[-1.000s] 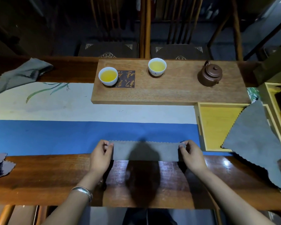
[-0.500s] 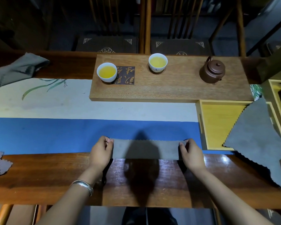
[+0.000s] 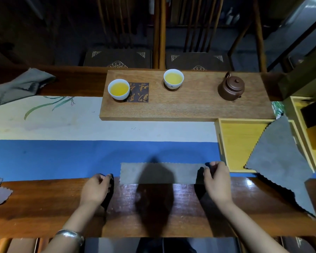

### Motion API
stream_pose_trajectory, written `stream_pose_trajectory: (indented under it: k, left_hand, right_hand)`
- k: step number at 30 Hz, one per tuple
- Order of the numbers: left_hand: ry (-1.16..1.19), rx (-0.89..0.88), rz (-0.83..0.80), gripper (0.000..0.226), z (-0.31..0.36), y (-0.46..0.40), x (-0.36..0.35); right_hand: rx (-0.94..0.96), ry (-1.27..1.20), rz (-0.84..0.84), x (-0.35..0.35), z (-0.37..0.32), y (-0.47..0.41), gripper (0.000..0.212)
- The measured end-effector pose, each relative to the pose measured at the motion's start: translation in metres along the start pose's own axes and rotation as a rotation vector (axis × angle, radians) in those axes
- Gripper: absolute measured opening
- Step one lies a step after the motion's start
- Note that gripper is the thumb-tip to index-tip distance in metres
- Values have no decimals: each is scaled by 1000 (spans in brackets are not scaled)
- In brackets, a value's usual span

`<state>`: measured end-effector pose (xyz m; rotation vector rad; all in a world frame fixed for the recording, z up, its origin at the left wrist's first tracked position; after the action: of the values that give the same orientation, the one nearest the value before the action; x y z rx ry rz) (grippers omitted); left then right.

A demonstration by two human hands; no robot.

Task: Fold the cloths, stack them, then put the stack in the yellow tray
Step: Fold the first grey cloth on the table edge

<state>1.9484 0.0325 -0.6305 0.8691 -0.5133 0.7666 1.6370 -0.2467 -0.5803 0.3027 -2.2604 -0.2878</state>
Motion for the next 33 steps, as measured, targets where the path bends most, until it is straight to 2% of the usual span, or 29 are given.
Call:
stream_pose_trajectory:
  k: [2,4,6,9,12,15,18,20,24,25,28,32,33]
  left_hand:
    - [166,73,-65,29,-7,11,-10]
    - [451,192,-115,24,-7,24,-25]
    - [623,280,-135,21,0,33,-38]
    - [752,324,-94,16,10,35,-50]
    - [812,337,-45,16,15,32,-57]
    - [850,308,-29,20,20,28,-62]
    - [834,190,-9,27,32,25,-60]
    - [830,72,-9,22,49,29,-55]
    - [810,-175,-61,21,92,37,-54]
    - [785,-242,-75,19,105,41,-54]
    - [523,-470,-120,21,143,52,-64]
    - [287,-668,-214,23,183,71,-91]
    - [252,-700,-246,22,190,75,-100]
  right_hand:
    - [24,-41,-52,0,-6,14,1]
    - [36,-80,-145,-12,-13,30,6]
    - [55,-89,-243,-31,-23,44,9]
    - [25,-136,-370,-62,-35,58,11]
    - [-89,-242,-445,-87,-39,61,14]
    - [-166,-167,-458,-100,-32,58,23]
    - [-154,-143,-447,-100,-28,56,24]
    - [-179,-173,-460,-100,-25,55,21]
    - [-402,-494,-546,-107,-26,58,19]
    - [-483,-587,-563,-108,-26,58,23]
    - [-626,-692,-644,-107,-21,58,58]
    - [-591,-984,-782,-99,-32,56,82]
    - [-578,-1060,-807,-96,-34,54,78]
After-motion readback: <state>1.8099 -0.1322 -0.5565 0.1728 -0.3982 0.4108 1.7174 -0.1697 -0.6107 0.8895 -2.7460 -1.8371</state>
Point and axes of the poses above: each hand's wrist, its own y-axis away from the middle knuckle, its own x-axis out of the back of the hand, z = x × y, the point moved 8 cm from there along -y, towards the middle knuckle, and after that the axes turned 9 degrees about -x, right-handed, at the moved point
